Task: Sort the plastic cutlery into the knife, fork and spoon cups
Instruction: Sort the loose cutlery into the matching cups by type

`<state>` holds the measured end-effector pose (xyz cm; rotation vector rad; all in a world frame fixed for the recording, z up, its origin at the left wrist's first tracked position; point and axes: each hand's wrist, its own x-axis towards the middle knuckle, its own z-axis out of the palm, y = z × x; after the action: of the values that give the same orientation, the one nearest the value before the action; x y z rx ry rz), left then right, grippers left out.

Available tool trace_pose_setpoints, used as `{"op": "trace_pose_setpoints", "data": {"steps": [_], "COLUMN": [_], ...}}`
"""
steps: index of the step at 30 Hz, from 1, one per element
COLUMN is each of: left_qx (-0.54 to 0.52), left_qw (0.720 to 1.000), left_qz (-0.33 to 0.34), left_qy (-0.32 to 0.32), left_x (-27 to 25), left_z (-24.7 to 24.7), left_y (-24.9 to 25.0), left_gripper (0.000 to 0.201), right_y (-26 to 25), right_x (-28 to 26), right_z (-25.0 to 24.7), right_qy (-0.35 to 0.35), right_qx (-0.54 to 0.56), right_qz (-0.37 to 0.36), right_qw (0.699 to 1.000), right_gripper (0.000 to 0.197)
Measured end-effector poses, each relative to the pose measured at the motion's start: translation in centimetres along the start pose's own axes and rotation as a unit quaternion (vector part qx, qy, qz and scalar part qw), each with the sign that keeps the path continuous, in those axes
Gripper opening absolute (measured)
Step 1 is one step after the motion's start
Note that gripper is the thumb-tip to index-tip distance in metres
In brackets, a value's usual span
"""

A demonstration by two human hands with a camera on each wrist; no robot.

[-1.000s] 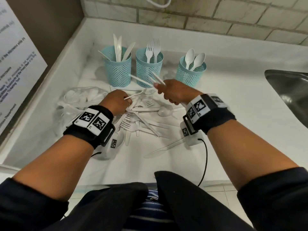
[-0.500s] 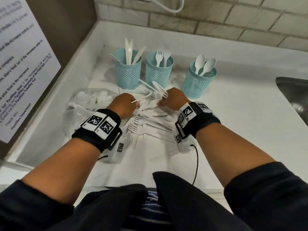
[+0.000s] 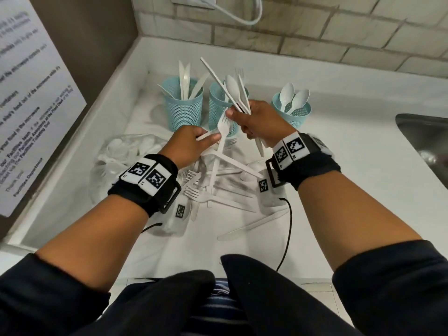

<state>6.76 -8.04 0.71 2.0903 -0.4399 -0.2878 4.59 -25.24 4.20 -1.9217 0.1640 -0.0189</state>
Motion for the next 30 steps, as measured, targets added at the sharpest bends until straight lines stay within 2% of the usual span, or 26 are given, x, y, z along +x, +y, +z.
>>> {"op": "trace_pose_setpoints", "data": {"steps": [5, 7, 10, 12, 14, 16, 19, 23, 28, 30], "left_qx": [-0.130, -0.138, -0.122, -0.124, -0.130, -0.133, -0.147, -0.169, -0.170, -0.185], "left_qw": [0.991, 0.989, 0.992, 0.992, 0.991, 0.991, 0.988, 0.982, 0.983, 0.981], "left_qz": [-0.027, -0.024, -0.014, -0.012, -0.015, -0.018, -0.031, -0.014, 0.017, 0.022], "left_qy": [-0.021, -0.037, -0.039, -0.022, -0.004, 0.013, 0.047, 0.081, 0.073, 0.062], "left_x": [0.0, -0.2, -0.3, -0.3, -0.2, -0.1, 0.1, 0.1, 0.0, -0.1], "left_z": [0.5, 0.8, 1.1, 1.1, 1.0, 1.0, 1.1, 1.1, 1.4, 1.5], "left_y": [-0.3, -0.2, -0.4, -0.7, -0.9, -0.9, -1.1, -0.8, 0.1, 0.4], "left_gripper": [0.058, 0.052, 0.029, 0.035, 0.037, 0.030, 0.025, 0.039, 0.018, 0.021], "right_y": [0.4, 0.5, 0.5, 0.4, 0.3, 0.2, 0.4, 0.7, 0.8, 0.8], "right_x": [-0.1, -0.1, 0.0, 0.1, 0.2, 0.4, 0.5, 0.0, -0.1, -0.4], "right_z": [1.2, 1.5, 1.8, 1.9, 1.8, 1.6, 1.2, 1.1, 1.9, 2.4], "right_qy": [0.019, 0.033, 0.045, 0.047, 0.046, 0.042, 0.018, -0.039, -0.076, -0.101], "right_qx": [0.015, 0.012, 0.026, 0.039, 0.065, 0.100, 0.138, 0.200, 0.267, 0.272], "right_qz": [-0.022, -0.037, -0.051, -0.050, -0.034, -0.005, 0.050, 0.103, 0.122, 0.122], "right_qw": [0.999, 0.999, 0.997, 0.997, 0.996, 0.994, 0.989, 0.974, 0.953, 0.949], "right_gripper": [0.018, 0.015, 0.015, 0.014, 0.011, 0.011, 0.025, 0.031, 0.038, 0.038]}}
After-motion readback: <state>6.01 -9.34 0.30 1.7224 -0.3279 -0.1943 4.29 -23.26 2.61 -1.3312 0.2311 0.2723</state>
